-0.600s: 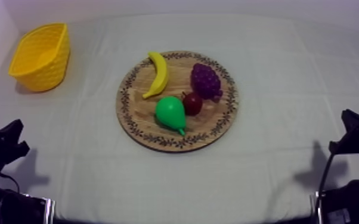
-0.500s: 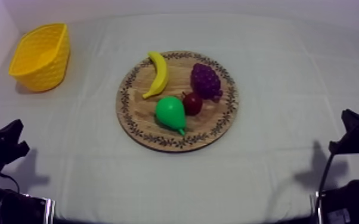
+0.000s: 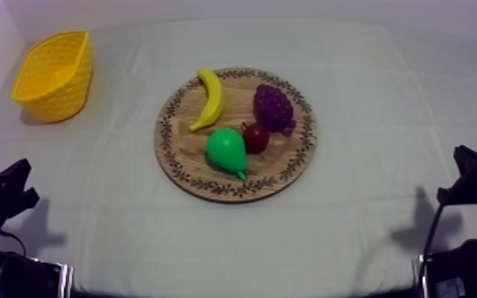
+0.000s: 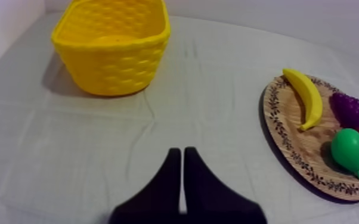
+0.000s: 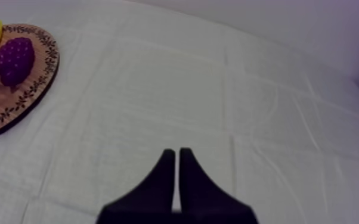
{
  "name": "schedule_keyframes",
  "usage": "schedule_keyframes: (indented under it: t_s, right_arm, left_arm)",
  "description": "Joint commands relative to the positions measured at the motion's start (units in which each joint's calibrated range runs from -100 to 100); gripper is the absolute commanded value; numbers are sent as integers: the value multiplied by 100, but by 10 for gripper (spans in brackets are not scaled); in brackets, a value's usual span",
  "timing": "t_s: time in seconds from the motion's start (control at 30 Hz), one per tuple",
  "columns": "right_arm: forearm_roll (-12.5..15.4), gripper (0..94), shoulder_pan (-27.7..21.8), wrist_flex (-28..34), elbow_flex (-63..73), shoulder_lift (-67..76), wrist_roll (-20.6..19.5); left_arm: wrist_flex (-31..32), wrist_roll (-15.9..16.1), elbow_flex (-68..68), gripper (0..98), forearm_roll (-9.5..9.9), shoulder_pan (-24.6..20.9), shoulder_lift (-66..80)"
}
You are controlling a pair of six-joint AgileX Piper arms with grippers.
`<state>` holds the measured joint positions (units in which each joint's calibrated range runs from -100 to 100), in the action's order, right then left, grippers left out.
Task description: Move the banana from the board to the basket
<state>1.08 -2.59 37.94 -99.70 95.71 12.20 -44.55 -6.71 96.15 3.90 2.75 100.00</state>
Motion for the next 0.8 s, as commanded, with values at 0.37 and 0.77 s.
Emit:
schedule_keyframes:
  t_s: [0.37, 0.77]
  right_arm:
    - [-3, 6, -1, -4, 3, -4, 1]
    - [-3, 6, -1, -4, 3, -4, -1]
  left_arm:
    - [-1, 0, -6, 0, 3, -3, 0]
    - [452, 57, 135, 41, 30, 176, -5]
